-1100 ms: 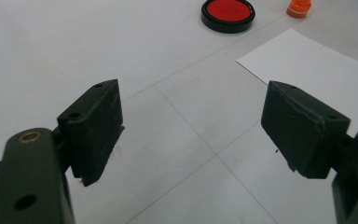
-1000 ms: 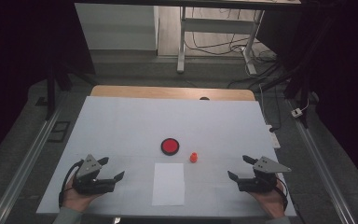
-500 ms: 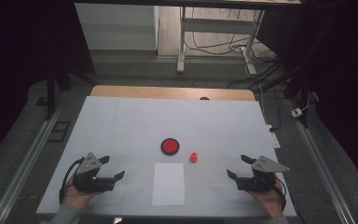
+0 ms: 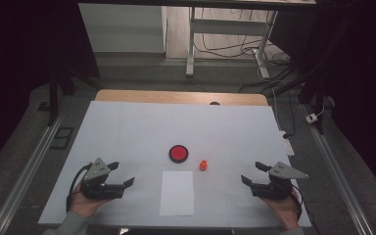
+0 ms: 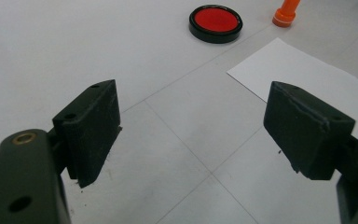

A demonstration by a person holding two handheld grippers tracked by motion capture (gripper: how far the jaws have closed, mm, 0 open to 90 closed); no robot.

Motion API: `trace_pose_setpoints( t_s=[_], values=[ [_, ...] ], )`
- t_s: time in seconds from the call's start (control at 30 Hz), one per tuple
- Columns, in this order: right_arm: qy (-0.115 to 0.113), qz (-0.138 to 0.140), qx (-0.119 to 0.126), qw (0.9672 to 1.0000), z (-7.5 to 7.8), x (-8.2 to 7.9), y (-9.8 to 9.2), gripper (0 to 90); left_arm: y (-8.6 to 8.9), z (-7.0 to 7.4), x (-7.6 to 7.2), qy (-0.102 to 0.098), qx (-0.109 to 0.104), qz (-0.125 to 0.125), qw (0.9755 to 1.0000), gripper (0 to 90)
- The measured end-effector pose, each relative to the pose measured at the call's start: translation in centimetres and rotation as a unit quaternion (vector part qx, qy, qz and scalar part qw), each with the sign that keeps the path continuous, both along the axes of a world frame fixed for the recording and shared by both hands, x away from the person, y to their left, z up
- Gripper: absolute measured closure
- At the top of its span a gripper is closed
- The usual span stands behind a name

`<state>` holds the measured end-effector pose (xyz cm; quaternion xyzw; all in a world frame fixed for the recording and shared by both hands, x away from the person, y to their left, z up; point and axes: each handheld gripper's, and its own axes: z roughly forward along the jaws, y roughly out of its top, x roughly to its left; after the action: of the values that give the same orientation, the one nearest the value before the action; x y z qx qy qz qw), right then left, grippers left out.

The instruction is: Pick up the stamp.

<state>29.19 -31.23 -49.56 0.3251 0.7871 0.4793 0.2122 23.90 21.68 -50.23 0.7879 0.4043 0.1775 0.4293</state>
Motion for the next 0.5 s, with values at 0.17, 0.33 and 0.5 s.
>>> trace_pose_setpoints(
  t_s=[0.17,0.33,0.5],
  values=[
    [-0.004,0.008,-0.007,0.9999,0.2,0.2,0.3,23.7,0.1,0.1,0.0,0.002,-0.003,-0.003,1.0,19.2],
    [0.001,0.015,-0.008,0.9999,0.2,0.7,0.6,24.3,0.4,-0.1,-0.3,-0.003,0.009,0.0,1.0,19.2],
    [0.01,0.008,0.006,0.9999,0.4,1.0,0.6,25.1,0.8,-0.3,0.2,0.003,0.003,0.009,0.9999,19.3]
  ],
)
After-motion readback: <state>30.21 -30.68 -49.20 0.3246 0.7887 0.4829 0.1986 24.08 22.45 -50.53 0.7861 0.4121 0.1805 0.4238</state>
